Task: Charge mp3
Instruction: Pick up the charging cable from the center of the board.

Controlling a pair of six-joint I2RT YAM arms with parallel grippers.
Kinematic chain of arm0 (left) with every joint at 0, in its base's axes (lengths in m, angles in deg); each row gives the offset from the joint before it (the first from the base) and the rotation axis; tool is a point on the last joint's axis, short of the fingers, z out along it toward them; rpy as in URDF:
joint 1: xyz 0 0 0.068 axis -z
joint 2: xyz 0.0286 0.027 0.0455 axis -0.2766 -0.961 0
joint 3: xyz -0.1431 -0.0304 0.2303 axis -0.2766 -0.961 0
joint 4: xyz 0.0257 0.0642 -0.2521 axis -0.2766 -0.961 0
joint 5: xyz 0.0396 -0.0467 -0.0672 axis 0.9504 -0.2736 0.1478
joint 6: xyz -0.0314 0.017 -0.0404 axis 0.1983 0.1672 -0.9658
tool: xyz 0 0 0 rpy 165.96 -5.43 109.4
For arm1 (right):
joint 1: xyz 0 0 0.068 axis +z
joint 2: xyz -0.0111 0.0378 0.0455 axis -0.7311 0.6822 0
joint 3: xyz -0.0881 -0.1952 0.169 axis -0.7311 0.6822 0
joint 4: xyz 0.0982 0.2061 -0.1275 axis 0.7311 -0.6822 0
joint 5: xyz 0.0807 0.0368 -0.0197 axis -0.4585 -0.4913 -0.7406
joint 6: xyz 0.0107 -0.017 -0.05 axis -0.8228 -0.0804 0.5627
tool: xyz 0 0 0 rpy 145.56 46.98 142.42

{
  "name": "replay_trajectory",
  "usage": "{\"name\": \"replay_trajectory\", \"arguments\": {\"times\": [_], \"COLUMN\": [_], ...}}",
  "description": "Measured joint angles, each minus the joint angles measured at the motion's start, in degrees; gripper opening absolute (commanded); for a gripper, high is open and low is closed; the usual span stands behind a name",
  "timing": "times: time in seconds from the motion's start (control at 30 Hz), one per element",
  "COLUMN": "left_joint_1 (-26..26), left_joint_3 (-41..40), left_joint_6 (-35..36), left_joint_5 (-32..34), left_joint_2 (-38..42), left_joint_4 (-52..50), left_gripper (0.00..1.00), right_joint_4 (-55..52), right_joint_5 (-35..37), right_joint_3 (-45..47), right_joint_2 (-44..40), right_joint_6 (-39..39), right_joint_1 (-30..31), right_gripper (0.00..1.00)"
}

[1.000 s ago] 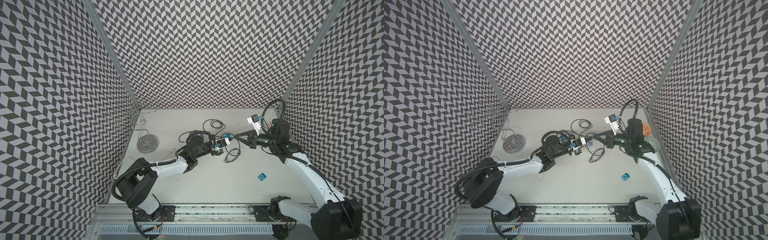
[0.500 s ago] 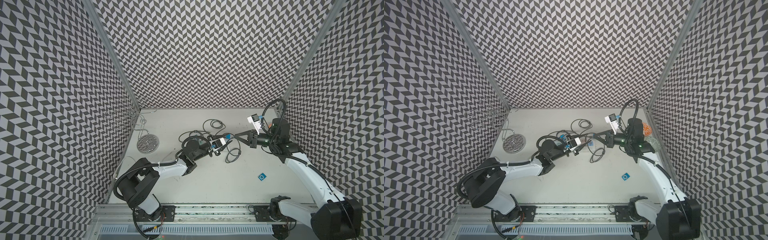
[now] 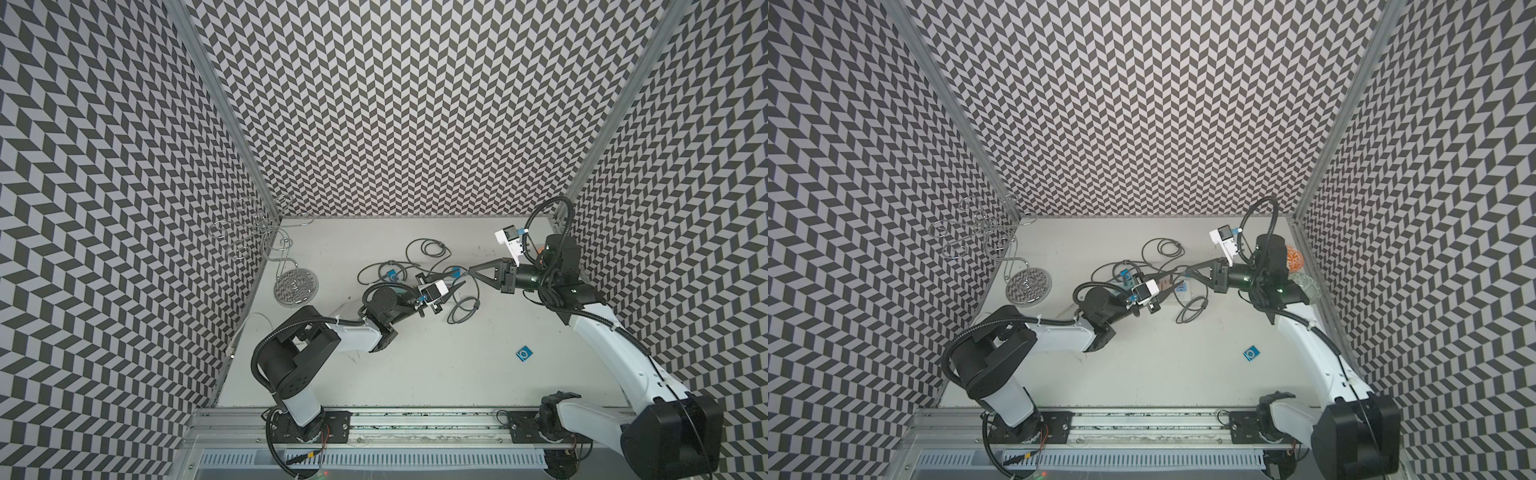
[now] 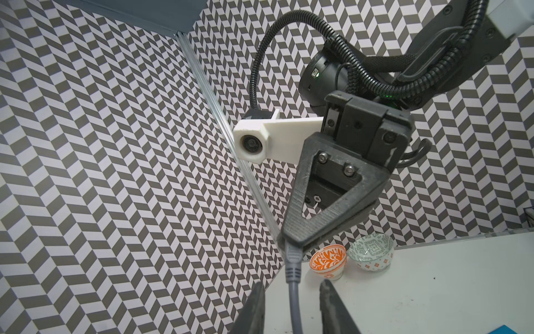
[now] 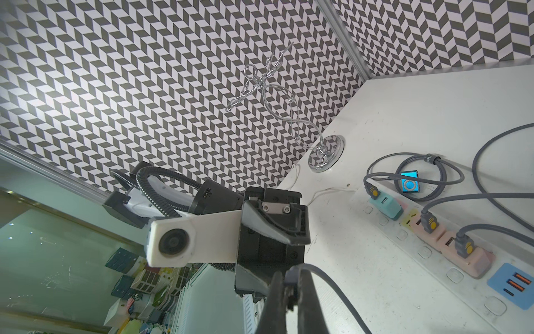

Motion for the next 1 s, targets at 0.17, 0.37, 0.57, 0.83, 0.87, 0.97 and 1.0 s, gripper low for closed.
{"name": "replay_trajectory", "arguments": {"times": [0.17,0.37,0.57,0.83,0.87,0.97,1.0], "left_joint_1": [0.2,0.2,0.2,0.5,0.5,0.7,0.7], "left_joint_3": [0.0,0.3,0.8,1.4,1.5,1.5,1.5], "left_joint_6": [-0.1,-0.1,-0.1,-0.3,-0.3,-0.4,-0.5], "left_joint_5": [-0.1,-0.1,-0.3,-0.9,-0.9,-1.3,-1.3], "left_joint_2": [-1.0,-1.4,-1.4,-1.6,-1.6,-1.6,-1.6], "left_joint_4": [1.7,2.1,2.5,2.6,2.7,2.8,2.8], "left_gripper": [0.29,0.27,0.25,0.21,0.2,0.17,0.16], "right_joint_4": [1.7,2.7,2.7,2.7,2.7,2.6,2.5], "right_joint_5": [-0.8,-1.3,-1.3,-1.3,-1.3,-1.3,-1.3], "right_joint_3": [0.0,0.0,0.0,0.2,0.4,1.0,1.1], "right_joint_2": [0.0,0.0,0.2,0.2,0.2,0.2,0.2], "right_joint_6": [-2.0,-2.6,-2.8,-2.8,-2.8,-2.8,-2.8], "right_joint_1": [0.0,0.0,0.0,0.0,0.0,0.0,0.0], "right_gripper": [0.0,0.0,0.0,0.0,0.0,0.0,0.0]}}
